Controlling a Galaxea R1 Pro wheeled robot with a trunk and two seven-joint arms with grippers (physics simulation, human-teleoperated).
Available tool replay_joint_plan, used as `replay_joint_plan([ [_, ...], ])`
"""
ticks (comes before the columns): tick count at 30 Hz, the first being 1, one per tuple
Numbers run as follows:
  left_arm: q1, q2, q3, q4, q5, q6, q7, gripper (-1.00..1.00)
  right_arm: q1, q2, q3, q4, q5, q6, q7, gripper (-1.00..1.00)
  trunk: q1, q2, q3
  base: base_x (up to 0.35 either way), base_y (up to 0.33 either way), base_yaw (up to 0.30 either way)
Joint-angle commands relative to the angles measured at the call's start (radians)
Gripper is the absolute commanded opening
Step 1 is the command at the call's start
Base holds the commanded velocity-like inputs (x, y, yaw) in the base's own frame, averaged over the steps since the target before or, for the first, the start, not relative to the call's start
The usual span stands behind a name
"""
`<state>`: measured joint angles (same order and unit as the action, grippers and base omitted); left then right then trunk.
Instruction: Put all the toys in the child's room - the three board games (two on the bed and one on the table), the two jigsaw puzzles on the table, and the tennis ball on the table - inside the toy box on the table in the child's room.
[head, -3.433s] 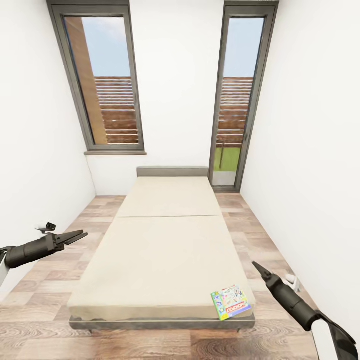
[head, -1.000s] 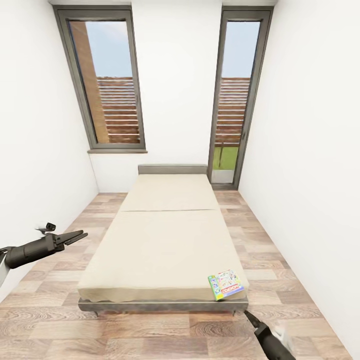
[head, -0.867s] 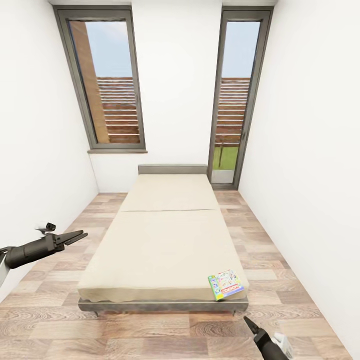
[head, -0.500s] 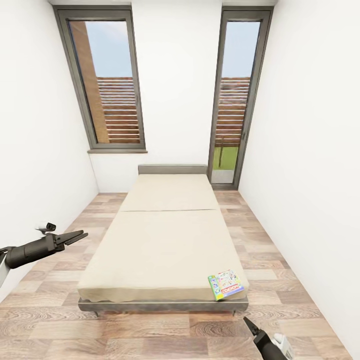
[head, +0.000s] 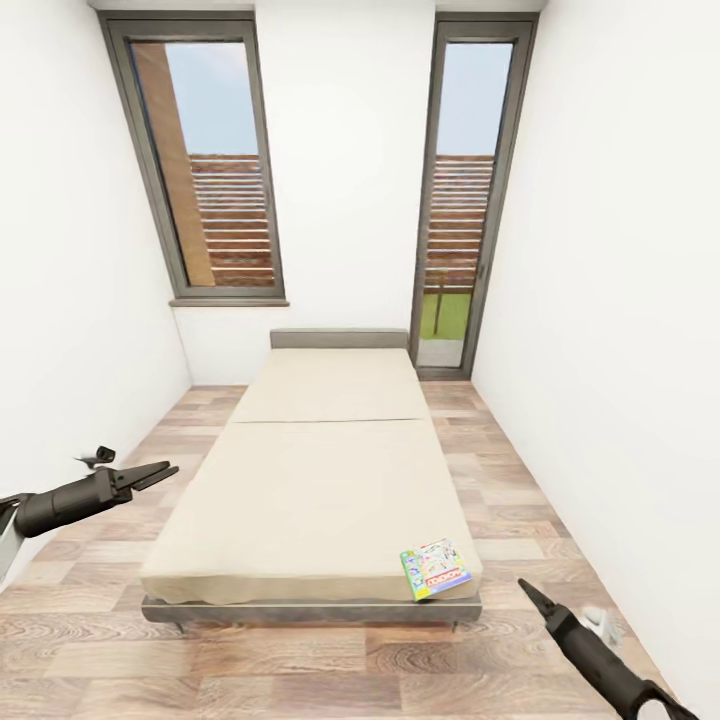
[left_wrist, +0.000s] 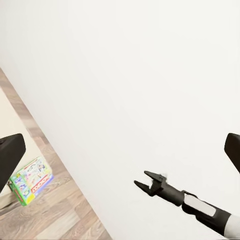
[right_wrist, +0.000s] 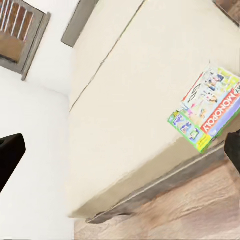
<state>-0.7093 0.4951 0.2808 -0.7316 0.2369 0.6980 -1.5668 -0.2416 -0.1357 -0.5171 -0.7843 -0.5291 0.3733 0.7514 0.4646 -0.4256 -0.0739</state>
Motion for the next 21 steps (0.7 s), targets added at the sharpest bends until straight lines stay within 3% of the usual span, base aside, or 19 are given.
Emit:
replay_joint_plan([
  [1, -0.001, 0.0, 0.0, 0.0, -0.001, 0.011, -0.004, 1.0, 0.0, -0.002, -0.001, -0.048, -0.005, 0.02, 0.019, 1.0, 0.001, -0.002, -0.003, 0.0, -0.134, 0.0],
  [4, -0.001, -0.003, -0.001, 0.0, -0.001, 0.011, -0.004, 1.0, 0.001, -0.003, 0.0, -0.245, 0.002, 0.073, 0.084, 1.0, 0.001, -0.002, -0.003, 0.0, -0.066, 0.0],
  [7, -0.001, -0.006, -0.002, 0.0, -0.002, 0.011, -0.004, 1.0, 0.002, 0.001, 0.001, -0.336, 0.005, 0.102, 0.106, 1.0, 0.001, -0.002, -0.003, 0.0, -0.027, 0.0],
  [12, -0.001, -0.014, -0.002, 0.0, -0.004, 0.013, -0.004, 1.0, 0.002, 0.0, 0.01, -0.421, 0.006, 0.141, 0.12, 1.0, 0.001, -0.002, -0.003, 0.0, -0.008, 0.0],
  [16, -0.001, -0.016, -0.004, 0.0, -0.006, 0.013, 0.005, 1.0, 0.002, 0.002, 0.027, -0.502, 0.004, 0.223, 0.125, 1.0, 0.001, -0.002, -0.003, 0.0, -0.001, 0.0],
  [21, -0.001, -0.025, -0.007, -0.001, -0.006, 0.016, 0.096, 1.0, 0.002, 0.014, 0.039, -0.593, 0.003, 0.265, 0.127, 1.0, 0.001, -0.002, -0.003, 0.0, 0.0, 0.0],
])
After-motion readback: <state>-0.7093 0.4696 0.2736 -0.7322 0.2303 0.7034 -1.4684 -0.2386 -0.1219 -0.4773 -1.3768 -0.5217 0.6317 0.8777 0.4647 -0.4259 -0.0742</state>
